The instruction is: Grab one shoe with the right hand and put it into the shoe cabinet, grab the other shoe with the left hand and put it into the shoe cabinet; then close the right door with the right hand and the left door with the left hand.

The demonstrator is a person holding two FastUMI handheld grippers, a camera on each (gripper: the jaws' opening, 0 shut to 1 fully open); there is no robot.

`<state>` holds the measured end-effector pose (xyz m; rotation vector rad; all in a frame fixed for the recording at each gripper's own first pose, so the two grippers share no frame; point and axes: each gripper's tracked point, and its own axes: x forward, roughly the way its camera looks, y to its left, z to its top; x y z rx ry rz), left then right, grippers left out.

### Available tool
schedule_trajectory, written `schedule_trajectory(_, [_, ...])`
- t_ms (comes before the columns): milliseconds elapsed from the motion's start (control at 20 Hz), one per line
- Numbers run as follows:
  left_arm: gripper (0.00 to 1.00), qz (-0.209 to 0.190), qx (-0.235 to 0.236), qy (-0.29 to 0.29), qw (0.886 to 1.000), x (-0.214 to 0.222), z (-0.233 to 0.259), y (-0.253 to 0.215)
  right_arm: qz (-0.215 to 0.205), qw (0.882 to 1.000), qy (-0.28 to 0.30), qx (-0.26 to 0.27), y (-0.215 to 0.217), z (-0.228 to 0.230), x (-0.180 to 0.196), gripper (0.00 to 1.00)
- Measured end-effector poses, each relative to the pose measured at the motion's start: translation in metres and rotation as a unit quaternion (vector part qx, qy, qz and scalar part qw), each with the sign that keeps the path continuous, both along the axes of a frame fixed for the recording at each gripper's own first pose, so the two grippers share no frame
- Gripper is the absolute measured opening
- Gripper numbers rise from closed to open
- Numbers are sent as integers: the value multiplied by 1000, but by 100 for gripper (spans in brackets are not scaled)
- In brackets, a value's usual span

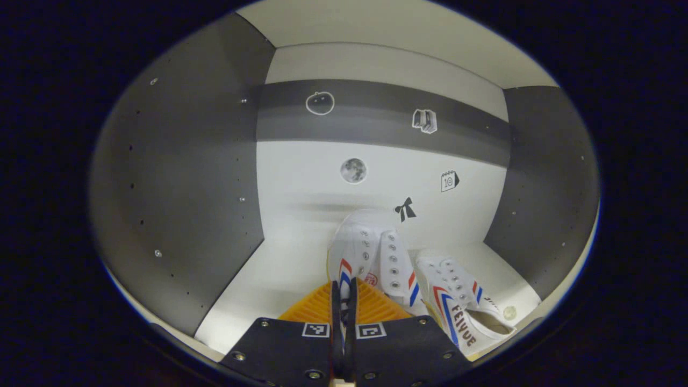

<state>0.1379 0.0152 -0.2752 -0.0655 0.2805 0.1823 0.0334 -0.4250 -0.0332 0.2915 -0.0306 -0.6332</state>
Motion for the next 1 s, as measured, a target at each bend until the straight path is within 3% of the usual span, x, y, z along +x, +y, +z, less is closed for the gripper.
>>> schedule_trajectory(100, [4, -17, -11, -11, 1000, -3, 5, -6, 1, 1000, 7, -3, 2, -3, 1, 98])
schedule_trajectory(250, [8, -17, 17, -88, 996, -15, 55, -2, 12, 1000, 4, -9, 10, 4, 7, 98])
schedule_trajectory(450, [96, -20, 78, -117, 990, -60, 79, -5, 38, 999, -5, -20, 26, 23, 23, 98])
schedule_trajectory(600, [96, -27, 108, -134, 985, -105, 85, -24, 58, 998, -17, -30, 38, 45, 30, 98])
schedule_trajectory(800, [96, -38, 58, -169, 983, -175, 85, -64, 87, 994, -54, -40, 58, 89, 36, 98])
schedule_trajectory(850, [96, -35, 54, -175, 982, -192, 87, -67, 94, 992, -67, -45, 63, 103, 36, 95])
schedule_trajectory(1000, [96, -24, 55, -172, 983, -236, 89, -71, 108, 987, -98, -67, 73, 141, 35, 98])
